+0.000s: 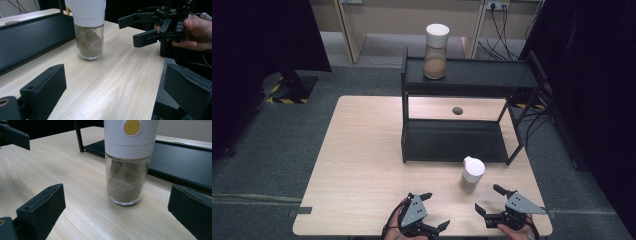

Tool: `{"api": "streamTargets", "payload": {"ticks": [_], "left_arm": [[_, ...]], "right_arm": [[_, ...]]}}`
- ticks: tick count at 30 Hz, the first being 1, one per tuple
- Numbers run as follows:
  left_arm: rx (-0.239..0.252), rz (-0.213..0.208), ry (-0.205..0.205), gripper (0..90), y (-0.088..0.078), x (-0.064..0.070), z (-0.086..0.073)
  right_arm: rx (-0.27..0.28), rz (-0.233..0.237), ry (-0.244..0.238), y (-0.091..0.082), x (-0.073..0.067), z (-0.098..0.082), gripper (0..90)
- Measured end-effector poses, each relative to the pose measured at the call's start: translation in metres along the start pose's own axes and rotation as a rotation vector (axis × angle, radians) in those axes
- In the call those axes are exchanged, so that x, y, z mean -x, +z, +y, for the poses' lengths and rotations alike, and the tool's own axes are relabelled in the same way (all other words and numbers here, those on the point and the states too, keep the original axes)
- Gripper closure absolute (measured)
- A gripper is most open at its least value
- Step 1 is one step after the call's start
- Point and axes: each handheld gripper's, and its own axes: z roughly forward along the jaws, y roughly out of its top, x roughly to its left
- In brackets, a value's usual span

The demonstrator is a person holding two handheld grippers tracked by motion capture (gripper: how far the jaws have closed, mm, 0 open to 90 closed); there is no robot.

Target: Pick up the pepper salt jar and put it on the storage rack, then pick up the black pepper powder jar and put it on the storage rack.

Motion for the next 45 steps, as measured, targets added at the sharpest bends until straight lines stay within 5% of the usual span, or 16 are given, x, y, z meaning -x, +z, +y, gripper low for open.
{"api": "streamTargets", "payload": {"ticks": [9,45], "left_arm": [[0.01,0.0,-0.008,4.0,-0.001,0.0,-0.015],[-0.014,-0.002,-0.004,4.0,0.002,-0.001,-0.025]], "right_arm": [[-0.001,0.001,-0.002,0.0,0.0,0.0,1.6],[0.004,-0.008,0.002,0.001,0.001,0.0,1.6]]}}
